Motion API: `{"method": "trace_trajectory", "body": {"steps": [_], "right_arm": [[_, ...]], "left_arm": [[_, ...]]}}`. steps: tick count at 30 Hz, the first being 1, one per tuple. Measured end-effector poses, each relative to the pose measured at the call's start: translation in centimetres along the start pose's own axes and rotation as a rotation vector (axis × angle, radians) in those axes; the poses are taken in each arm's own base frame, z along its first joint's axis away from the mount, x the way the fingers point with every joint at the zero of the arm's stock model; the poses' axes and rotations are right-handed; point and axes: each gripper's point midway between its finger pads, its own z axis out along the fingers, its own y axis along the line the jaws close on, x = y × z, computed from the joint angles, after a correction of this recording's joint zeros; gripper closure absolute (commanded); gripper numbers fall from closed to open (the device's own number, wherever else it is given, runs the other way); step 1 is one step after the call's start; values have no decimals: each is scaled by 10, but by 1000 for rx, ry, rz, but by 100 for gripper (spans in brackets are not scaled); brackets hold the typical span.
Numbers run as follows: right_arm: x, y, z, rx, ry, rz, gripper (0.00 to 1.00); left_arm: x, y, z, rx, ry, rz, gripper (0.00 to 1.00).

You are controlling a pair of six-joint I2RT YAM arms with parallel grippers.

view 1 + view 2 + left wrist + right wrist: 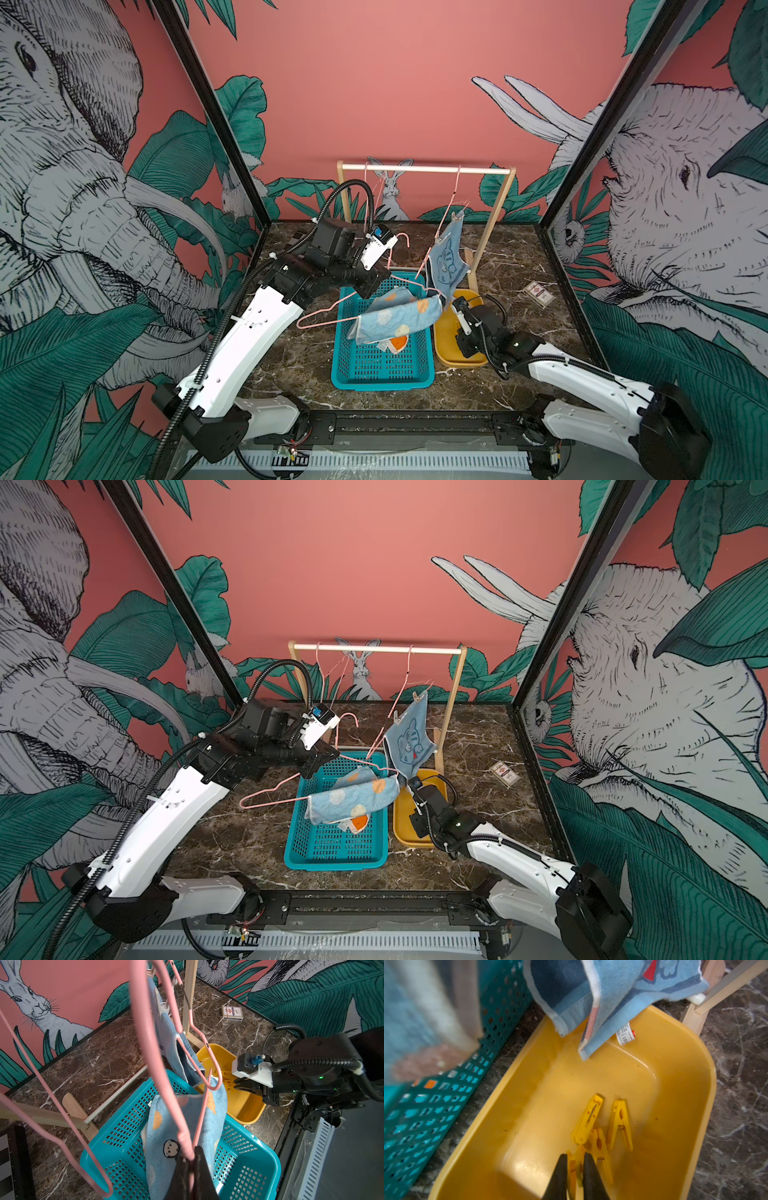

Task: Remove the clothespins securing towels to the hanger
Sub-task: Place the clothespin in the storage box, then remove the towel from the hanger.

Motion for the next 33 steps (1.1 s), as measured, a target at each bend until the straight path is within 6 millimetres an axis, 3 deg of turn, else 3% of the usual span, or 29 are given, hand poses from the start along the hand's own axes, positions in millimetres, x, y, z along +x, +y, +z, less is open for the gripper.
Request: {"method": "trace_trajectory", "body": {"steps": [7,18,26,33], "right_arm": [[-3,-2,-3,-3,-24,24,64],[-21,-4,-32,-25,-101,30,61],[-70,25,-64,-224,-324,60,58],[-82,41,-51,-287,-302,49,58]], "left_arm": [[-1,-2,-1,8,-5,1,100],[-4,-5,-6,18,-23,7,100],[-5,-8,-9,29,-33,9,100],[-5,-9,-10,35,-36,10,100]]}}
